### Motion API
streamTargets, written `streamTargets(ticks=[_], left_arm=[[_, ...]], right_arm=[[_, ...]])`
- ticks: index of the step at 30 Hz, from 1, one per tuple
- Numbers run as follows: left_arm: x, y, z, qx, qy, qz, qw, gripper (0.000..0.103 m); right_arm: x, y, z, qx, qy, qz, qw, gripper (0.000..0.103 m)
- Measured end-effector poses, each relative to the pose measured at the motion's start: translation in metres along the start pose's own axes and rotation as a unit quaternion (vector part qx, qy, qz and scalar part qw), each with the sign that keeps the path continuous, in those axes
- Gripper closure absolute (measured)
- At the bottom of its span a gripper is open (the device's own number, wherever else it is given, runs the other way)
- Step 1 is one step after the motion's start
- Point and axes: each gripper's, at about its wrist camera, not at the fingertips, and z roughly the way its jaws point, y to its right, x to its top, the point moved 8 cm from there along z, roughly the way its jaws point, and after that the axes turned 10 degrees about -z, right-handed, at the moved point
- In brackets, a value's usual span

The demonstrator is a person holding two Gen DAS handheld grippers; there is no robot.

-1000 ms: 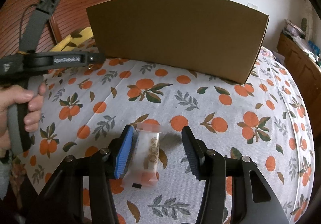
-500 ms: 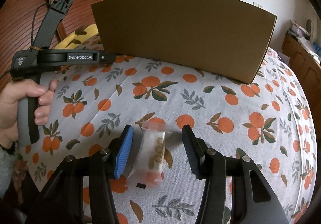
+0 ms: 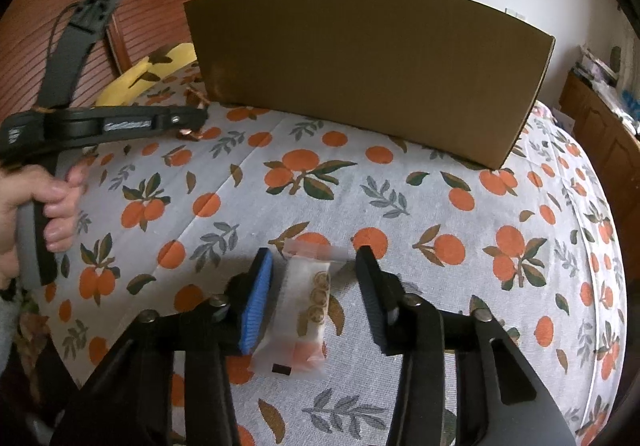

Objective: Organize snacks
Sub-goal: 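Grasp the brown wrapper with left tool while right tool grasps the white packet, then lift both held snacks and carry them over the cardboard box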

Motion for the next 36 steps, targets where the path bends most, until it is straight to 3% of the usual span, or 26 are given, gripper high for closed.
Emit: streamTargets(ticks=[3, 17, 24, 36], left_arm=[[-0.007, 0.002, -0.009, -0.006, 0.000, 0.005, 1.0000, 0.085], [-0.024, 0.041, -0.061, -0.049, 0.027, 0.048, 0.9973, 0.086], [-0.022, 0.065, -0.091, -0.071, 0.048, 0.067, 0.9941, 0.086], [-0.013, 0.082, -0.118, -0.087, 0.070, 0.084, 0.9902, 0.086]], right_arm=[[0.001, -0.002, 0.000, 0.000, 0.001, -0.006, 1.000, 0.072], [0.005, 0.014, -0.017, -0.002, 0.032, 0.035, 0.999, 0.075], [0.008, 0.020, -0.046, 0.004, 0.061, 0.063, 0.996, 0.075], [0.028, 0.030, -0.089, -0.006, 0.094, 0.058, 0.994, 0.075]])
